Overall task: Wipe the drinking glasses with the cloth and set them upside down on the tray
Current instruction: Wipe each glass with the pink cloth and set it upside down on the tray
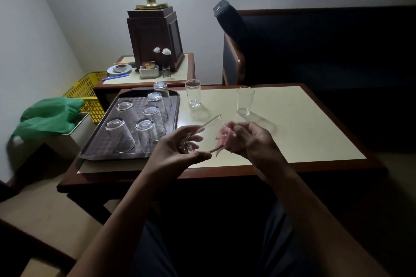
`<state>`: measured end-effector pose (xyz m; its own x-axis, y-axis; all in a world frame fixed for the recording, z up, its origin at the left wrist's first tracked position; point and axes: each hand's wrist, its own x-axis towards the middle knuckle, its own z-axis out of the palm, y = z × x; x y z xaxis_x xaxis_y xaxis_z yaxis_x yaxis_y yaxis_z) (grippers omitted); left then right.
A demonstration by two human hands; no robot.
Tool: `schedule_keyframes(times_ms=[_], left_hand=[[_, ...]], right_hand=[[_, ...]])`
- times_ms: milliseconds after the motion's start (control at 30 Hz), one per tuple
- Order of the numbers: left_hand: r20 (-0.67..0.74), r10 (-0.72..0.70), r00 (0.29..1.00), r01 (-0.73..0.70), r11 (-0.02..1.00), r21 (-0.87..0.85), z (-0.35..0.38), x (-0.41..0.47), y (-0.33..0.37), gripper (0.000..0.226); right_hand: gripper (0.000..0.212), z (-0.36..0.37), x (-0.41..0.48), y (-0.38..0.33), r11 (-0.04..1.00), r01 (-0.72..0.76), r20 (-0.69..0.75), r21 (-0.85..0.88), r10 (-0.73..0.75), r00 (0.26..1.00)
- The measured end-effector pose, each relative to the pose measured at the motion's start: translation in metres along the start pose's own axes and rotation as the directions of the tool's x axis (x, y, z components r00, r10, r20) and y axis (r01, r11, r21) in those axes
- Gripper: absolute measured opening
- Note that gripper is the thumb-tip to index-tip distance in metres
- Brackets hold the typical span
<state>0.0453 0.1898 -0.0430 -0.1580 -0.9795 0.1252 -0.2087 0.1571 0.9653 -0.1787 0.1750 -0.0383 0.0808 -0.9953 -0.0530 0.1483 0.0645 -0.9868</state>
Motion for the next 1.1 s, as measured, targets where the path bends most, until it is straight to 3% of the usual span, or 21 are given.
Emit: schedule_keyframes(times_ms=[100,167,200,267,300,400,500,600,667,733,833,867,900,1000,1100], left_hand=[[-0.106,-0.075,0.992,0.066,0.994,-0.092,0.015,-0.003,-0.004,0.076],[-0.107,-0.21,0.972,0.159,0.919,-0.362,0.023,-0.003,-0.004,0.067],[-0.057,-0.258,0.964,0.197,0.846,-0.496,0.027,-0.003,-0.004,0.065],[0.046,-0.276,0.96,0.244,0.75,-0.615,0.035,-0.004,-0.004,0.067],[0.078,-0.263,0.962,0.252,0.731,-0.634,0.04,-0.004,-0.004,0.066],[0.121,-0.207,0.971,0.229,0.654,-0.721,0.047,0.0,0.004,0.062],[0.089,-0.196,0.977,0.202,0.692,-0.693,0.036,0.007,0.009,0.066],[0.042,-0.312,0.949,0.267,0.727,-0.632,0.037,0.003,0.005,0.065],[0.082,-0.299,0.951,0.278,0.705,-0.653,0.045,0.0,0.003,0.065],[0.088,-0.284,0.955,0.264,0.672,-0.691,0.048,0.001,0.01,0.059],[0.06,-0.224,0.973,0.207,0.718,-0.665,0.041,0.007,0.013,0.048],[0.049,-0.226,0.973,0.205,0.746,-0.634,0.039,0.007,0.013,0.052],[0.051,-0.232,0.971,0.214,0.76,-0.614,0.037,0.006,0.015,0.058],[0.059,-0.259,0.964,0.242,0.763,-0.6,0.041,0.002,0.013,0.067],[0.073,-0.278,0.958,0.258,0.72,-0.645,0.05,0.001,0.017,0.074]], right_hand=[[0.031,-0.001,-0.005,0.006,0.961,-0.086,-0.022,0.262,0.095,0.995],[0.025,0.002,-0.012,0.011,0.957,-0.039,-0.069,0.289,0.061,0.996],[0.024,0.006,-0.015,0.011,0.976,0.037,-0.116,0.212,-0.012,0.993],[0.032,0.017,-0.02,0.007,0.965,0.237,-0.151,-0.108,-0.252,0.956],[0.039,0.025,-0.022,0.004,0.917,0.32,-0.091,-0.239,-0.349,0.933],[0.058,0.049,-0.035,0.009,0.778,0.508,0.104,-0.369,-0.509,0.854],[0.072,0.051,-0.046,0.036,0.679,0.578,0.182,-0.453,-0.564,0.805],[0.064,0.049,-0.038,0.029,0.83,0.432,0.054,-0.353,-0.443,0.895],[0.058,0.051,-0.024,0.012,0.844,0.408,-0.04,-0.347,-0.448,0.893],[0.057,0.054,-0.023,0.0,0.763,0.46,-0.027,-0.455,-0.528,0.849],[0.053,0.054,-0.039,0.018,0.564,0.621,0.178,-0.544,-0.646,0.743],[0.053,0.053,-0.046,0.027,0.572,0.645,0.208,-0.506,-0.645,0.735],[0.053,0.052,-0.052,0.03,0.644,0.609,0.181,-0.462,-0.604,0.776],[0.051,0.051,-0.042,0.023,0.83,0.39,-0.01,-0.398,-0.43,0.903],[0.052,0.058,-0.031,0.008,0.787,0.435,-0.035,-0.438,-0.498,0.866]])
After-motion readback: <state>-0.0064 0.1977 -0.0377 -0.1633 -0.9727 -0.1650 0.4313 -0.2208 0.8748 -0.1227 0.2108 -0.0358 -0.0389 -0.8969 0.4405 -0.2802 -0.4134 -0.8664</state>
